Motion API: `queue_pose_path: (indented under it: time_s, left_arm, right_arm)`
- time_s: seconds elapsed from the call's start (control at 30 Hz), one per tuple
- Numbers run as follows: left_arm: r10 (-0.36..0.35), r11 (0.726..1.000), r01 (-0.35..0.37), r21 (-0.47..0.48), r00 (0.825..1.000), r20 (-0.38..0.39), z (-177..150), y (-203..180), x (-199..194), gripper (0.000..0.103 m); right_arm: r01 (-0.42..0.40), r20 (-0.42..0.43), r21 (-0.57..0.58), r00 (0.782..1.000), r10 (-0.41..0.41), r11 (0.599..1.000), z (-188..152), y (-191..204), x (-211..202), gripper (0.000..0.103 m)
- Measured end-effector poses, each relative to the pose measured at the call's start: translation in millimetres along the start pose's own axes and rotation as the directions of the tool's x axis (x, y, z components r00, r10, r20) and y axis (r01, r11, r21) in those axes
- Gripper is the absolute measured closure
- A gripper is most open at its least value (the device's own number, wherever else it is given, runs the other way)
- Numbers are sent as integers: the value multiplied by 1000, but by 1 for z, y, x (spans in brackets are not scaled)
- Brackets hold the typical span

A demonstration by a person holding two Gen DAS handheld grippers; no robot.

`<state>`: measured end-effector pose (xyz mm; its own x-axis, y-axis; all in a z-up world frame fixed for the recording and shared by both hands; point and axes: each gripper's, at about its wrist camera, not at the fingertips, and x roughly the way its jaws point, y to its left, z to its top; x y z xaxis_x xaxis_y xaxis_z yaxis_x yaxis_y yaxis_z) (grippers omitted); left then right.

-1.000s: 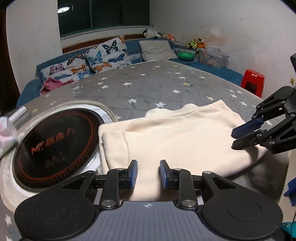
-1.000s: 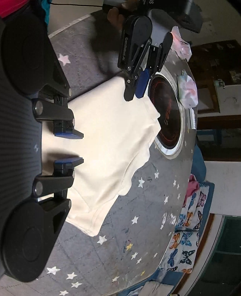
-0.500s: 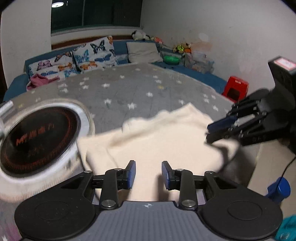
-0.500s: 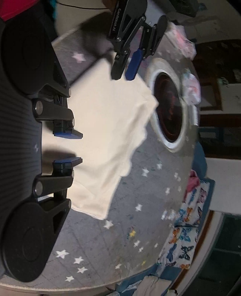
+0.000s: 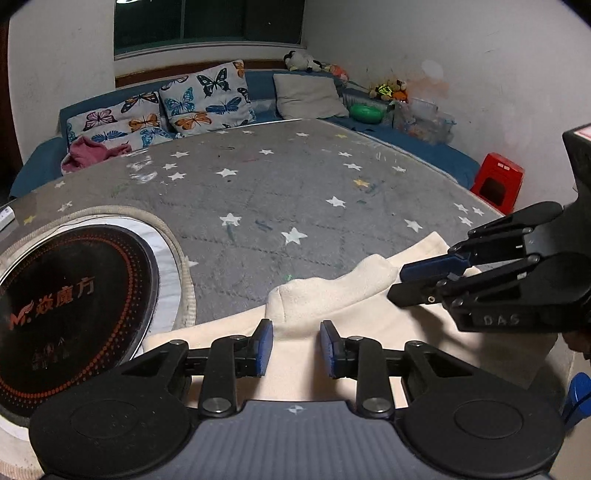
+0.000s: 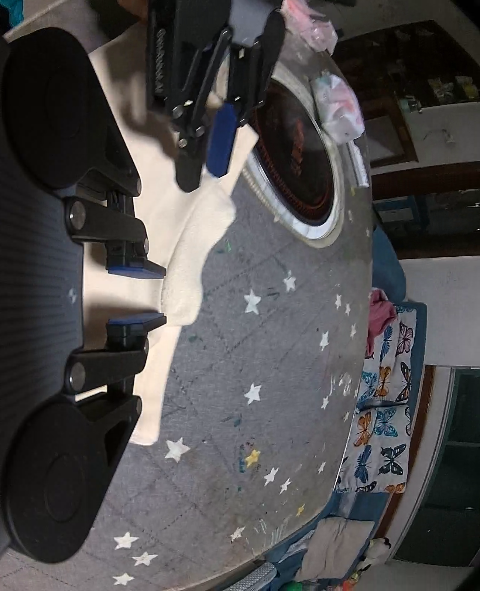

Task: Fold clothes

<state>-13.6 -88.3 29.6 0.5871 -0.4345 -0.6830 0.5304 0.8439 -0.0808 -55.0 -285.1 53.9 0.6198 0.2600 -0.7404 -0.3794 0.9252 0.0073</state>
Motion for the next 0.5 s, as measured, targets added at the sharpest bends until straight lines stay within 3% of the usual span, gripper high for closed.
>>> queue_pose_path:
  time_s: [0.17,0.3,0.5]
  left_arm:
    - [30,999,-29,-26,999,30,-2,10,-20,70]
    - [53,997,-50,-63,998,45,-8,20,-43,64]
    - [61,996,-57,-68,996,61,-34,18,-75,64]
  right_arm:
    - [-4,22,-51,1000,5,999,-1,13,-20,85]
    - [-69,24,-137,997,73,988,-8,39,-41,83]
    - [-166,0,-272,985,173,948,-22,82,-67,83]
